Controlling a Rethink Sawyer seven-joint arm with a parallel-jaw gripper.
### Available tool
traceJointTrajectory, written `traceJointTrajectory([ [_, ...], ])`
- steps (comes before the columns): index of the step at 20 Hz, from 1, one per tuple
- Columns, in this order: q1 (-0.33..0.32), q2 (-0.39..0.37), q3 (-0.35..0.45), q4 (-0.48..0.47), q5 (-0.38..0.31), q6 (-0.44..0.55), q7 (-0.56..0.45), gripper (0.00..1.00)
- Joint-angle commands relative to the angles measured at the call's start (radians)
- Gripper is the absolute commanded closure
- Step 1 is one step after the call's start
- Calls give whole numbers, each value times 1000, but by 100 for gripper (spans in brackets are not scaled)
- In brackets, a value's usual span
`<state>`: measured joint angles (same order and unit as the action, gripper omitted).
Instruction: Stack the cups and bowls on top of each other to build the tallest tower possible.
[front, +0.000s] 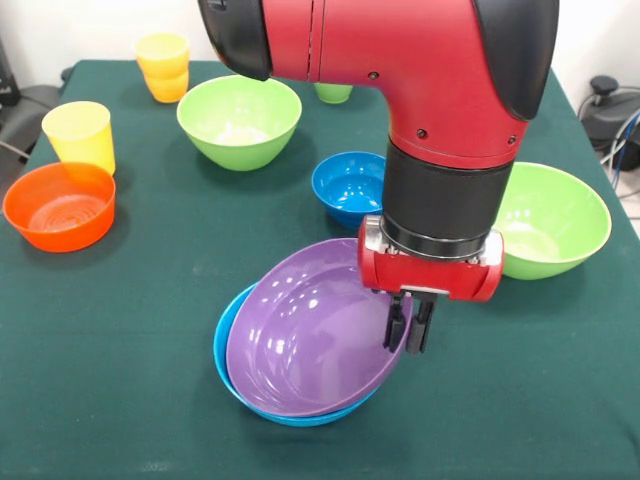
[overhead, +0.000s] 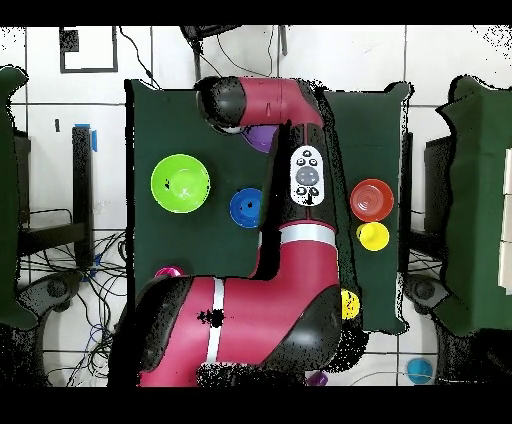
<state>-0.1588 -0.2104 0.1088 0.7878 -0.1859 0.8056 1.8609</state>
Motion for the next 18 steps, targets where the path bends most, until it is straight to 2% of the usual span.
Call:
traceJointTrajectory([
  [1, 3, 64, 64, 17, -83, 49, -209, 100],
  [8, 1, 70, 46, -15, -99, 57, -206, 100],
  [18, -8, 12, 31, 0, -99, 103, -221, 100],
])
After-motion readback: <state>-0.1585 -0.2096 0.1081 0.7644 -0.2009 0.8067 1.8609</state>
